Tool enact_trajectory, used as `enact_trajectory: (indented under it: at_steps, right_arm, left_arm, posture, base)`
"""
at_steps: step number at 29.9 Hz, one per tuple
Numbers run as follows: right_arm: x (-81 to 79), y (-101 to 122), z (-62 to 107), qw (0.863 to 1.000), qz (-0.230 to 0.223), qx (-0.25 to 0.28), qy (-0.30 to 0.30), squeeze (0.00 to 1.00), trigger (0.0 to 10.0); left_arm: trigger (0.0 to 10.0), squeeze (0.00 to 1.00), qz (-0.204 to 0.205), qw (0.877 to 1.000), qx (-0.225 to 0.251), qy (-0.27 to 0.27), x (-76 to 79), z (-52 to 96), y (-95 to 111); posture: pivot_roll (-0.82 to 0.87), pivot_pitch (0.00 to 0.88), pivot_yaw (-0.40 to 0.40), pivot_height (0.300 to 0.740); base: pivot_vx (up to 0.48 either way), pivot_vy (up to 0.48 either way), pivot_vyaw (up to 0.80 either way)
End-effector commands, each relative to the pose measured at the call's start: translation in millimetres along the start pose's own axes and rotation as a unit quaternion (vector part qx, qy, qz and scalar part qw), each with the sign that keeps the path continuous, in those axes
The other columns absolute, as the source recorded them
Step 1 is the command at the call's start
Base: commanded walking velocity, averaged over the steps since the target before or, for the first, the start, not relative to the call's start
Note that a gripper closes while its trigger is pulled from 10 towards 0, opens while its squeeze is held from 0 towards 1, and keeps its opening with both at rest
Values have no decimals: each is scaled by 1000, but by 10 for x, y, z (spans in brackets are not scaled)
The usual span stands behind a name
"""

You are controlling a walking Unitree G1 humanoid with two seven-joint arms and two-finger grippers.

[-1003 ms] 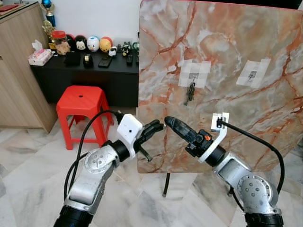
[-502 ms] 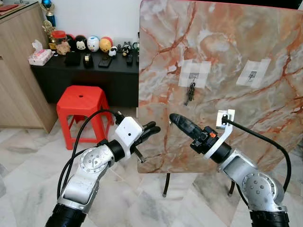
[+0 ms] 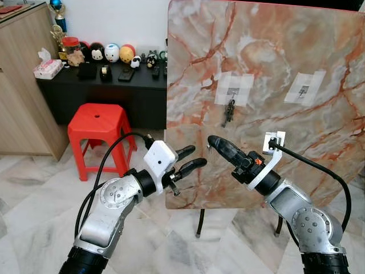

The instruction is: Hang keys on a hook

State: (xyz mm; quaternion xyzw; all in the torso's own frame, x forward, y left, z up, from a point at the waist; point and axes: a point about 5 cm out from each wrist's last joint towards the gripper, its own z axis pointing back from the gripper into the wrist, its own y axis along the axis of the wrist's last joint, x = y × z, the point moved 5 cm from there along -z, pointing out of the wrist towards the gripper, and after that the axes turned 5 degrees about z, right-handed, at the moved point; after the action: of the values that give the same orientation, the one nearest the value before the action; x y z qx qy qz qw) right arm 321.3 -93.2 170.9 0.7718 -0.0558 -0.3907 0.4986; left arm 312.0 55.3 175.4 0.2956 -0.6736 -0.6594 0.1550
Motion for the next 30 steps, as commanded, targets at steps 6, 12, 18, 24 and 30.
enact_trajectory:
  at_steps: [6, 12, 18, 24, 30]
  right_arm:
    - [-3, 34, -34, 1000, 9, 1, 1, 0, 10000]
    - [-3, 2, -41, 1000, 5, -1, 2, 0, 10000]
    - [-33, -36, -58, 1000, 1, -2, 6, 0, 10000]
    - [-33, -52, -57, 1000, 0, -4, 5, 0, 10000]
    - [-36, -80, -54, 1000, -1, -8, 6, 0, 10000]
  left_arm:
    - [10000, 0, 16, 1000, 10, 24, -31, -37, 25]
    - [10000, 0, 41, 999, 13, 6, 26, -42, 35]
    - [10000, 0, 43, 999, 17, 12, 12, -62, 52]
    - [10000, 0, 45, 999, 21, 18, -9, -81, 62]
    - [10000, 0, 48, 998, 26, 20, -23, -96, 91]
  posture:
    - [-29, 0, -99, 740]
    - [-29, 0, -97, 740]
    - [-35, 0, -94, 740]
    - [-38, 0, -95, 740]
    - [-39, 0, -98, 740]
  base:
    - [0, 0, 0]
    - [0, 0, 0]
    - [0, 0, 0]
    - [0, 0, 0]
    - [0, 0, 0]
